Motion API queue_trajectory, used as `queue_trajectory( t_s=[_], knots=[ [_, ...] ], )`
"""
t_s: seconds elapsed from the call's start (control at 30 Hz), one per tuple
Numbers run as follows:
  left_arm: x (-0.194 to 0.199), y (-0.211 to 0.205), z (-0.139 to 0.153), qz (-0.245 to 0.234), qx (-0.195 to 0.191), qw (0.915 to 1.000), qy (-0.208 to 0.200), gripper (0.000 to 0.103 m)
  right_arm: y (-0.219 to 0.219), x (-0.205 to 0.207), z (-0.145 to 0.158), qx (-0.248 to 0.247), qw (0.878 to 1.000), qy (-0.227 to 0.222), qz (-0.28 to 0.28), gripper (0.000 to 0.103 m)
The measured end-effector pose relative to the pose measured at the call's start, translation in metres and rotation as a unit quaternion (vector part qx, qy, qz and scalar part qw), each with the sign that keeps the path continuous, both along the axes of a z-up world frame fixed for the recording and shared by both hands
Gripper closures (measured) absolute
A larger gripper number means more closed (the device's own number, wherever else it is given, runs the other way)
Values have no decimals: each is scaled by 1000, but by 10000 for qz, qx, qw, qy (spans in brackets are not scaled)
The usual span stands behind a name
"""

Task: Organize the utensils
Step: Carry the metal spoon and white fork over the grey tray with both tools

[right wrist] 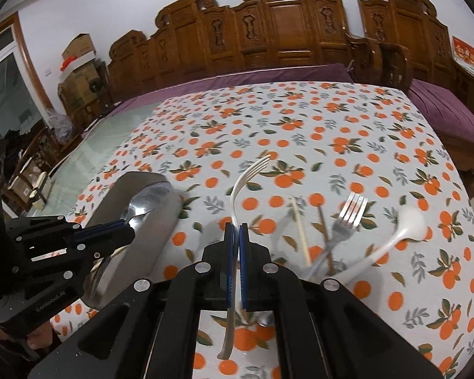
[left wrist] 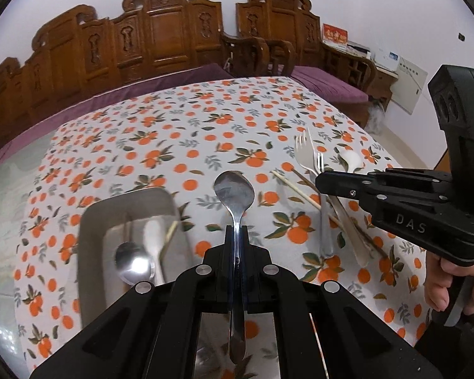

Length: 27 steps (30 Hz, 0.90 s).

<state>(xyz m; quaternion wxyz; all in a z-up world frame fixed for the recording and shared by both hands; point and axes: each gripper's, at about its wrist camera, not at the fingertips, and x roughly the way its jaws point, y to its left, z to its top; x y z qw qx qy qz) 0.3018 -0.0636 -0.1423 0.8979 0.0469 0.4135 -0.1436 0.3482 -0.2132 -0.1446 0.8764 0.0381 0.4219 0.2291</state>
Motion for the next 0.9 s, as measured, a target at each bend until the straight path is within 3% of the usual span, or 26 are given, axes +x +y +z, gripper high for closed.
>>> queue_trajectory(
  t_s=[0.43,0.9],
  knots=[
    [-7,62,-12,506,-176,9985,87,101,37,-4,-7,-181,9993,33,334,99],
    [5,84,-49,764,207,9955,514,101,52,-10,-13,-292,9982,65,519,99]
  ],
)
